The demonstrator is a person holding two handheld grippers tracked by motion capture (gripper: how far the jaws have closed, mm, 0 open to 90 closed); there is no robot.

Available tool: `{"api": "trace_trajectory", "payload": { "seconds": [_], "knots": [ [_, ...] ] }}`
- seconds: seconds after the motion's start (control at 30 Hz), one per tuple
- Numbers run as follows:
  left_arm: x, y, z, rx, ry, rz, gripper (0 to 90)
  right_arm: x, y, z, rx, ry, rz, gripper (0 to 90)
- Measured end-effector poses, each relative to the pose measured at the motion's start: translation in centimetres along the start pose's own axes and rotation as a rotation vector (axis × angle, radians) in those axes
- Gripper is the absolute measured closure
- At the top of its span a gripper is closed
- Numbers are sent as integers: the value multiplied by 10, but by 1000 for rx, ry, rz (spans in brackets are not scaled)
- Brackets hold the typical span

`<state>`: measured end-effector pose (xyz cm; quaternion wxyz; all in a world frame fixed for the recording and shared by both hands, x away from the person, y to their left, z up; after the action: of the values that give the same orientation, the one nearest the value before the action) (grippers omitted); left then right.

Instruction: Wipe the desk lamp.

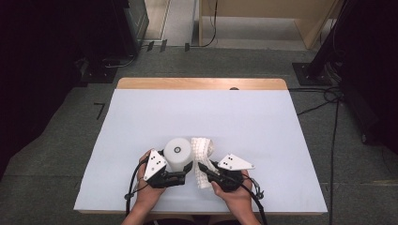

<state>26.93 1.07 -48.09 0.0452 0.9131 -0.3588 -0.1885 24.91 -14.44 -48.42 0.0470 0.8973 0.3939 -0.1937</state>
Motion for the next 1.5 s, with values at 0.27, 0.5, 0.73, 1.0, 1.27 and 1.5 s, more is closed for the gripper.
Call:
{"api": "trace_trajectory", "payload": {
  "seconds": [0.27,0.5,0.73,1.0,1.27,1.5],
  "knots": [
    [6,6,6,58,-27,10,88,-22,-5,-28,-25,89,5,734],
    [1,5,2,64,-14,32,88,0,6,3,24,-37,-18,733],
    [6,9,9,91,-44,65,88,-4,9,-1,23,-14,-3,733],
    [9,11,13,135,-49,78,88,-24,7,-25,-17,83,10,733],
    [14,2,22,137,-59,79,87,-14,20,-6,37,37,24,733],
    [8,0,15,83,-45,15,0,-9,25,2,49,11,28,732]
  ]
}}
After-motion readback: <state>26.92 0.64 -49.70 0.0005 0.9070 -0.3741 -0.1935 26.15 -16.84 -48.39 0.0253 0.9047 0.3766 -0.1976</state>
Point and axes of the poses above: each handheld gripper's, and its own axes: x roughly forward along the jaws, z roughly out of its underside, y roughly to its right, the point moved 6 cm from there along x, roughly forward along the jaws, and after that the axes turned 9 degrees about -x, right-handed, at the moved point
